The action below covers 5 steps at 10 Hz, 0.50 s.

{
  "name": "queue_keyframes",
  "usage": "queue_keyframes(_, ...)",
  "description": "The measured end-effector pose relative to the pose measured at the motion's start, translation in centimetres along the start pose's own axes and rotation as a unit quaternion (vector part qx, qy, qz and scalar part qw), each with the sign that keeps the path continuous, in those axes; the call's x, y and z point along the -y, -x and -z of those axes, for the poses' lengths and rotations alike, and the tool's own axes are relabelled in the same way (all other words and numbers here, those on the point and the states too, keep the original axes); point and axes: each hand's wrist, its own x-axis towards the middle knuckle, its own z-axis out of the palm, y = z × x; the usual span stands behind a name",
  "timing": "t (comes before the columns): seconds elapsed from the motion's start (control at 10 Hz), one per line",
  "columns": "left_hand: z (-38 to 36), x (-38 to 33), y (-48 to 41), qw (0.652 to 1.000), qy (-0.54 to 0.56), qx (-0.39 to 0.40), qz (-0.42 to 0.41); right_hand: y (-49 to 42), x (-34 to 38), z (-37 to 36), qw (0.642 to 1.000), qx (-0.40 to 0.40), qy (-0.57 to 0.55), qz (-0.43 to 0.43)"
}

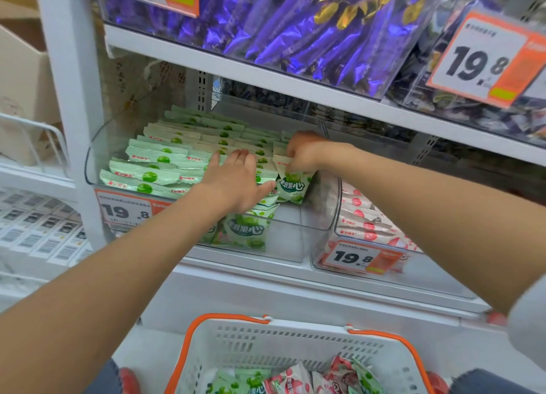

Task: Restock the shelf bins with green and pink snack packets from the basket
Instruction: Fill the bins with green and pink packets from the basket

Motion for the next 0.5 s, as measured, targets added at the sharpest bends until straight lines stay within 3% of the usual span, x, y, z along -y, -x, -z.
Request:
queue_keyframes(0.1, 0.04, 0.0, -0.03, 1.0, 0.005, 0.0, -0.004, -0.47, -0.19, 0.14, 0.998, -0.017, -0.051, -0.03)
queue_keyframes(0.3, 0.22, 0.04, 0.1, 1.0, 0.009, 0.002, -0.005, -1.13, -0.04, 0.38, 0.983, 0.03, -0.167, -0.068)
queue_keyframes(0.5, 0.16, 0.0, 0.05, 1.0, 0.014, 0.001, -0.005, -0.66, 0.19, -0.06, 0.998, -0.01, -0.052, -0.031)
